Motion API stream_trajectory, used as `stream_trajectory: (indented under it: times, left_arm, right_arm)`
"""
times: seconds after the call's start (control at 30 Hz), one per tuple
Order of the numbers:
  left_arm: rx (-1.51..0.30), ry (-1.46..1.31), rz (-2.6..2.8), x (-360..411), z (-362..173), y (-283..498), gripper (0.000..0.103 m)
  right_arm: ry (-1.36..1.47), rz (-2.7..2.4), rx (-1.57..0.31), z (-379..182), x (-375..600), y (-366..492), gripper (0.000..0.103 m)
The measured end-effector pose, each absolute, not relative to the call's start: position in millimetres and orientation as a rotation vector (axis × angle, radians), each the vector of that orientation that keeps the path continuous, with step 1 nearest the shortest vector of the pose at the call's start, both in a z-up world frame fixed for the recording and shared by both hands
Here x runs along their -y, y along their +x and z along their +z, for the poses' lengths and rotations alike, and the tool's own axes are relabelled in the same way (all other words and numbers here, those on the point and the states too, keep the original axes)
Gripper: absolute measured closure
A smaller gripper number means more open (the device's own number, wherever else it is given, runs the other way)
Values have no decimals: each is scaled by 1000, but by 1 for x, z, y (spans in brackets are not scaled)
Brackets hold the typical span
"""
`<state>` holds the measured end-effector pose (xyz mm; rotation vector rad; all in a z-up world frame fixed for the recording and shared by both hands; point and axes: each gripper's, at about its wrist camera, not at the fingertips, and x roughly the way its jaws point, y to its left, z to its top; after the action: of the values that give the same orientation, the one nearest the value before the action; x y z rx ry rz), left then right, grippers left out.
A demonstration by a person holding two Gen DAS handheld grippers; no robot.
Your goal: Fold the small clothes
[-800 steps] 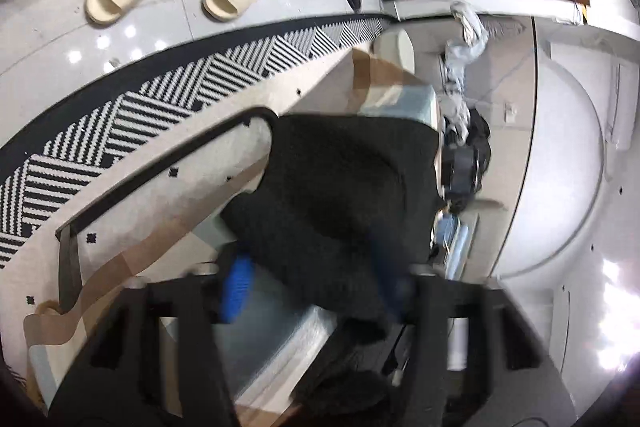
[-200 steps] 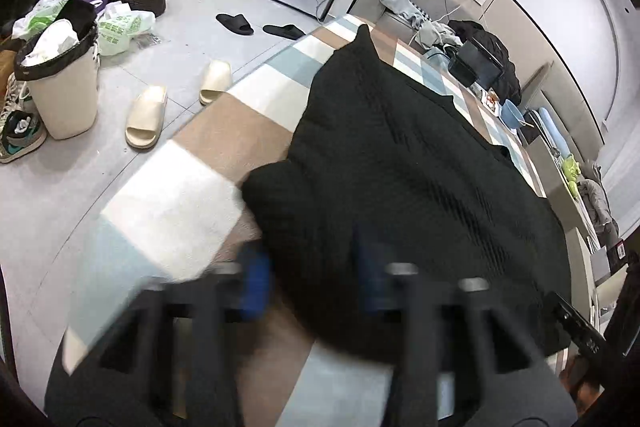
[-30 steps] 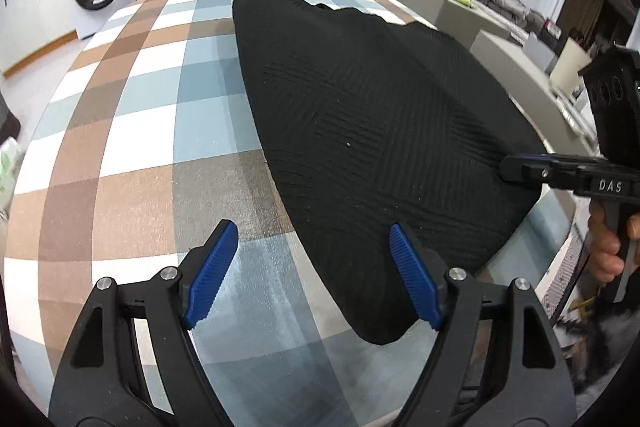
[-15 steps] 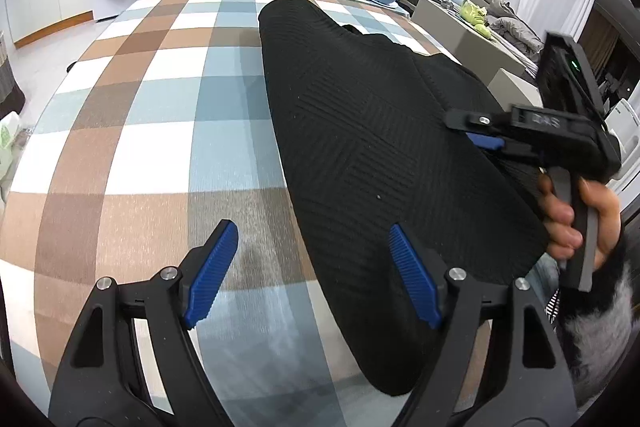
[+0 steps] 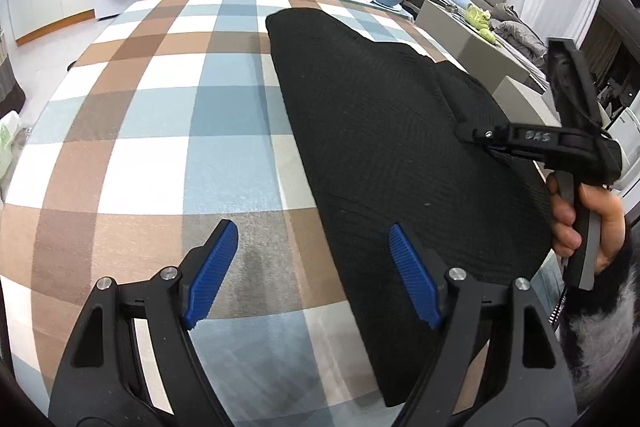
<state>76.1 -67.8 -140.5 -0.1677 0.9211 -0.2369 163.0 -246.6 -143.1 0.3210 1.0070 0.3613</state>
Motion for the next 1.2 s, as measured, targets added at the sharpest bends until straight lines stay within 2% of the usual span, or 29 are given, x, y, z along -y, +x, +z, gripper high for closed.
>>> stream_trajectory:
  times: [0.07,0.33,0.5,0.7,0.73,0.83,0.87,0.9,0.93,0.97,1.2]
  left_arm:
    - [-921,-161,-256,72,-141,73,27]
    - [-943,-66,-305,93,-149,61,27]
    - [-950,-133,-317,89,-152,68,27]
    - [-954,-176,-260,91,-156,95,29]
    - [-949,-178,-256,93,-157,99,34]
    - [-942,-192,-254,96,-158,108,61]
    - [-938,-192,-243,95,-157,109,73]
    - [-932,-190,-238,94,-156,110,79]
    - [-928,-188,-236,93,-155,111,86]
    - [-923,-196,-236,91,-154,111,89]
    - [-906,-204,-208,69,-154,103,92]
  right_arm:
    - [347,385,-998,-140,254,149,67]
    - [219,424,-971,-146,255,61,69]
    - [241,368,-896,-121,279,44,58]
    - [328,142,-897,-130,329,53,57]
    - [328,130,-913,-135,330,56,57]
    - [300,112,-926,-143,331,65,59]
    - [303,116,-921,-144,329,65,65]
    - [298,118,-926,-146,319,68,72]
    - [288,123,-931,-147,315,70,75]
    - [275,129,-931,-148,310,71,77]
    - [235,168,-949,-152,287,81,77]
